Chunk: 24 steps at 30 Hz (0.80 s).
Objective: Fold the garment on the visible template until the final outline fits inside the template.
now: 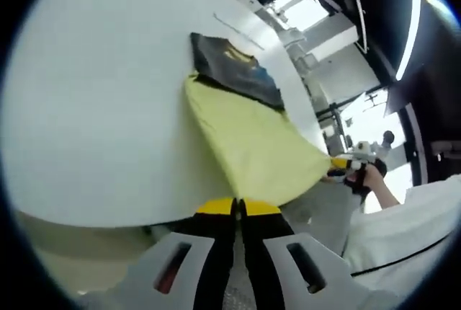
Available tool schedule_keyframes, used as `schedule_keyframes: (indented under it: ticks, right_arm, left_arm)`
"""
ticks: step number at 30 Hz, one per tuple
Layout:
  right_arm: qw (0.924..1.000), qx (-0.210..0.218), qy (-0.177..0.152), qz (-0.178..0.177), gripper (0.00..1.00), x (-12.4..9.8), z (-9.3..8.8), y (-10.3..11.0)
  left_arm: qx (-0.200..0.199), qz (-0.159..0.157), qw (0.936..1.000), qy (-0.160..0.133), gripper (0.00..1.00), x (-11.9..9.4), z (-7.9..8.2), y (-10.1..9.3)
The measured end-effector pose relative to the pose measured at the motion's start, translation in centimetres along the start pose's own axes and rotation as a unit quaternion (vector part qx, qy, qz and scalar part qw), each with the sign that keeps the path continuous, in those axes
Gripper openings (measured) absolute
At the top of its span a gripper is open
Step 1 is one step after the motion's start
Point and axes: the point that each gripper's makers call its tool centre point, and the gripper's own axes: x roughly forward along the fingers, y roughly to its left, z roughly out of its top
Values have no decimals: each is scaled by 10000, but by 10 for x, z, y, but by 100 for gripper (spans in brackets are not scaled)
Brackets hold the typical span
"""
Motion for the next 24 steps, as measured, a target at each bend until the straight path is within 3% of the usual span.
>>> schedule_keyframes:
  ticks: [24]
  right_arm:
    - [9994, -79, 291, 193, 3, -16, -19, 19]
  left_arm:
    - [21, -123, 9996, 252, 0, -24, -23, -18]
